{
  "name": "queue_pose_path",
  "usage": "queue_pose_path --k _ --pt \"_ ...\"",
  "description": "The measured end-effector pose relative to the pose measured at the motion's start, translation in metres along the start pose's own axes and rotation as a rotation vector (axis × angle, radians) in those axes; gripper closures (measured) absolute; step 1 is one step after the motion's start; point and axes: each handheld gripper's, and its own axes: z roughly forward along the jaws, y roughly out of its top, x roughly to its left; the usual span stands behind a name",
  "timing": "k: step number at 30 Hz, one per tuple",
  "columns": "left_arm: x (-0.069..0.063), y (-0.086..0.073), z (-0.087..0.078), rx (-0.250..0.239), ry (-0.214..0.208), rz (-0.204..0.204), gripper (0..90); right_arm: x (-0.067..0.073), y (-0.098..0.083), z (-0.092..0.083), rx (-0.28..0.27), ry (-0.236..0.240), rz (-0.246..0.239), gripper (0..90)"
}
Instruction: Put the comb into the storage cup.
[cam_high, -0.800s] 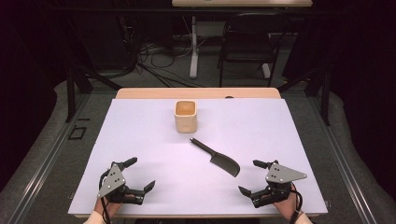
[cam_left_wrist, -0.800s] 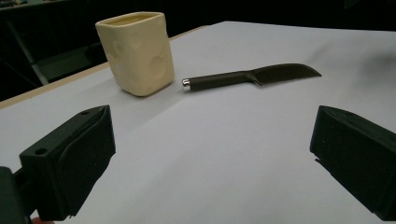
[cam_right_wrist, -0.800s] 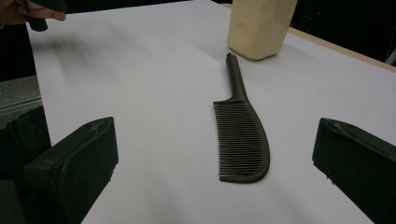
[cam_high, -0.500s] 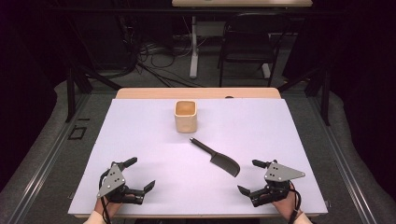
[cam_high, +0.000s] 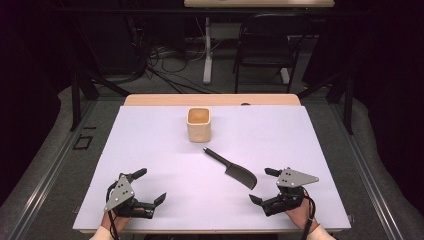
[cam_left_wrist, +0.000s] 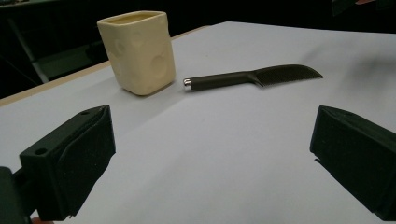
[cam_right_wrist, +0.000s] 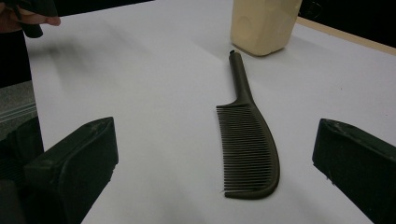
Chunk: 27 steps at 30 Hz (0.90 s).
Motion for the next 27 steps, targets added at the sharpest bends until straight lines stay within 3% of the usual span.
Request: queue_pose_path --k 18,27 --pt "0.001 0.0 0.0 0.002 0.01 -0.005 0.0 -0.007 0.016 0.024 0.022 0.006 0.009 0.0" --pt "0.0 0.0 0.0 0.0 0.006 -0.003 0.0 -0.009 0.021 0.036 0.052 0.017 -0.01 0.0"
